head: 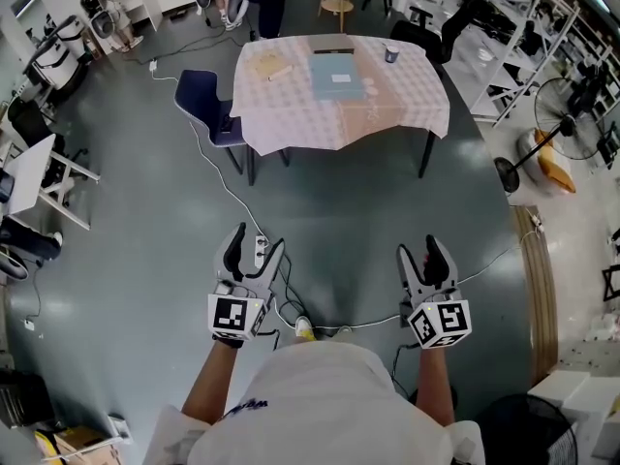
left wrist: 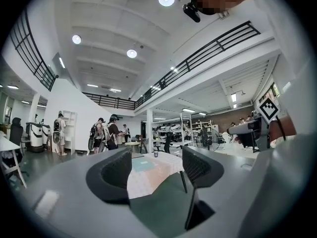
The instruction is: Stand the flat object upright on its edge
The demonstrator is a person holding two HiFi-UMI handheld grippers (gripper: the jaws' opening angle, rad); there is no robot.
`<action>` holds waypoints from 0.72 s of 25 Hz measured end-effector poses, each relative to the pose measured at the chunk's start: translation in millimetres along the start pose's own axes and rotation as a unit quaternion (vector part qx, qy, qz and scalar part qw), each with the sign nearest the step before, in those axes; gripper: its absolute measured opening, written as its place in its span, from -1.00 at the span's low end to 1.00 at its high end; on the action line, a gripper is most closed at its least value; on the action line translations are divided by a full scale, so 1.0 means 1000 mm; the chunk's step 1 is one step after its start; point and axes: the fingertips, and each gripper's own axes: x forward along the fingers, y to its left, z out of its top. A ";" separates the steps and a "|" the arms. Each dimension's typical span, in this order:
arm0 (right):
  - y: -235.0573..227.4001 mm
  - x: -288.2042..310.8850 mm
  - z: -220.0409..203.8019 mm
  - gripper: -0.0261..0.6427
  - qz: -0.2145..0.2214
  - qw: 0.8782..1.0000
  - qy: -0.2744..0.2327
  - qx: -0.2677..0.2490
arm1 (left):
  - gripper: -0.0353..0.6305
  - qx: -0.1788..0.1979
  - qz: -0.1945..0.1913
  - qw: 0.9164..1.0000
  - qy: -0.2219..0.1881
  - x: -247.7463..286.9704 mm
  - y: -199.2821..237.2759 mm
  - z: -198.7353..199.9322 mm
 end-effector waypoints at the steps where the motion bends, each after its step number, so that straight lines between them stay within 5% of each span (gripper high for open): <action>1: 0.005 0.002 -0.003 -0.11 0.001 1.000 0.003 0.003 | 0.09 0.002 -0.003 1.000 0.000 -0.001 0.004 -0.001; 5: 0.022 0.002 -0.013 0.02 -0.010 1.000 0.013 0.013 | 0.18 0.010 -0.021 1.000 0.002 -0.011 0.015 -0.008; 18: 0.040 0.039 -0.026 0.00 -0.010 0.999 0.033 0.009 | 0.19 0.004 -0.018 1.000 0.016 0.006 0.053 -0.033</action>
